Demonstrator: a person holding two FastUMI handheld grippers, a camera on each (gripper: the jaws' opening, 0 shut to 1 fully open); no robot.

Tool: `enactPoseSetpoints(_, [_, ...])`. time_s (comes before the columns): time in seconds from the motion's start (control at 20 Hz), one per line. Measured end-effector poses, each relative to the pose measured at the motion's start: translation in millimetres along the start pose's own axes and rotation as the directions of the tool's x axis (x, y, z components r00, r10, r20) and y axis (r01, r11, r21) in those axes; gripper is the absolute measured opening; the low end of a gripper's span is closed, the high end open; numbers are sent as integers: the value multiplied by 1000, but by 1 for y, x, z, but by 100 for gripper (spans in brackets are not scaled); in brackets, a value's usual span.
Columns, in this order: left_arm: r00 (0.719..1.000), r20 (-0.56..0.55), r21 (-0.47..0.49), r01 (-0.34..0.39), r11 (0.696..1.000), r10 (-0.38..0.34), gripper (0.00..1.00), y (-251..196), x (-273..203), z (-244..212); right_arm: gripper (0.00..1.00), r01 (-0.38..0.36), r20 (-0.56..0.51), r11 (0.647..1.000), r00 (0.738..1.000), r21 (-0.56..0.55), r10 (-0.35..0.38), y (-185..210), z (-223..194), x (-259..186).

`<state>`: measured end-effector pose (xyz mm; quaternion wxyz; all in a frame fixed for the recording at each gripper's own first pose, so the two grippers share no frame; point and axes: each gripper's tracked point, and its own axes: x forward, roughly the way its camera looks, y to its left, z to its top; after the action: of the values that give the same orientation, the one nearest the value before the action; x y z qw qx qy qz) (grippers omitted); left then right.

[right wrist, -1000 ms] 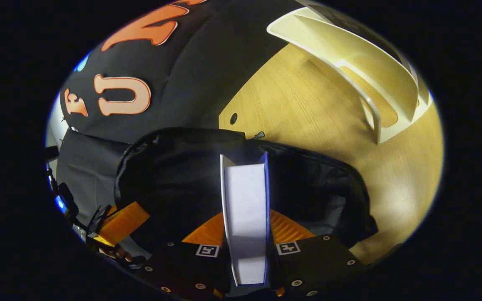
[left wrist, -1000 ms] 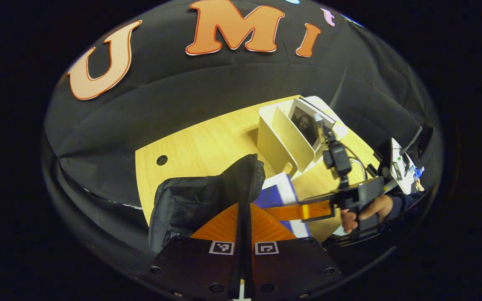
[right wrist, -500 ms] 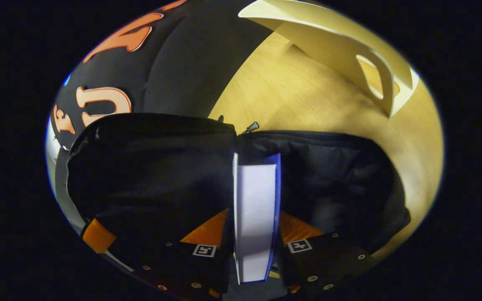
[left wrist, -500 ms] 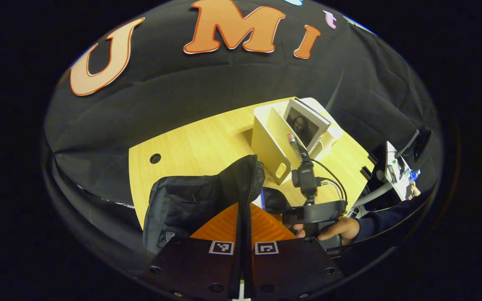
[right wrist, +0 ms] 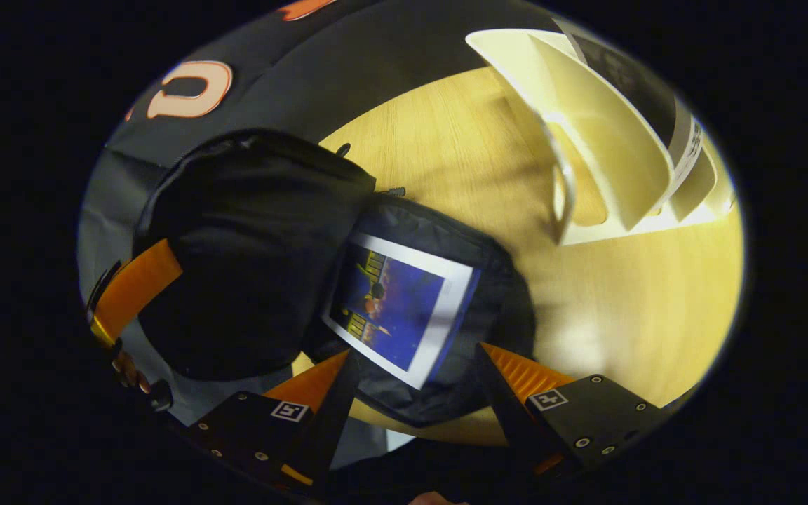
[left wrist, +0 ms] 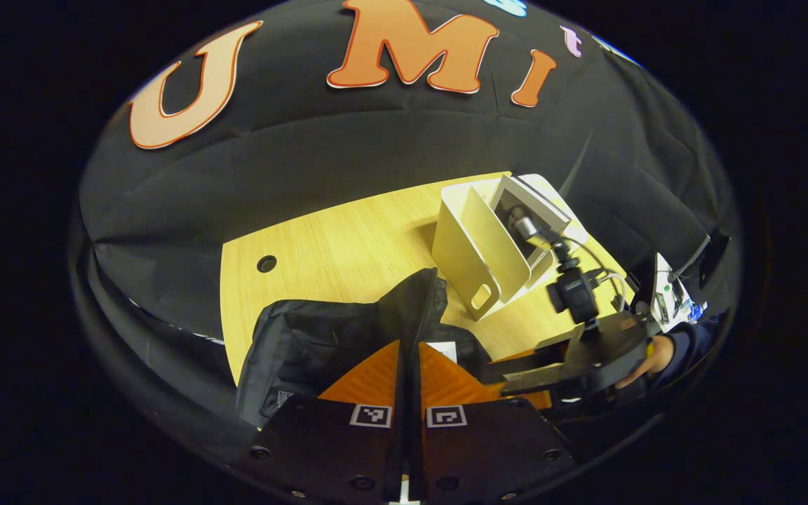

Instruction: Open the schoolbag, grab two books from the bookshelf and put them into the schoolbag.

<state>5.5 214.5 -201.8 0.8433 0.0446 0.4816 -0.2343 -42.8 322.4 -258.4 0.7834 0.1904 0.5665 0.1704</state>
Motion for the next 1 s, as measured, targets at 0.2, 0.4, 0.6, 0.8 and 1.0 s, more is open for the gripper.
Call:
enactPoseSetpoints(0.2, [1000,-6,-19,-26,999,26,4,1,9,-5,98,129,75,989,989,-71,-124,-43,35,-49])
enactPoseSetpoints(0.4, [1000,-6,-50,-25,998,25,4,-1,15,-8,98,167,104,983,982,-74,-159,-62,71,-105])
enactPoseSetpoints(0.6, [1000,-11,-92,-28,995,27,4,-1,18,-15,96,256,204,962,951,-94,-233,-94,137,-155])
enactPoseSetpoints(0.8, [999,-10,-130,-44,991,43,4,2,19,-20,96,283,242,957,935,-65,-260,-109,182,-178])
enactPoseSetpoints(1.0, [998,-7,-174,-67,982,67,4,3,18,-25,96,303,228,947,935,-111,-272,-119,215,-184])
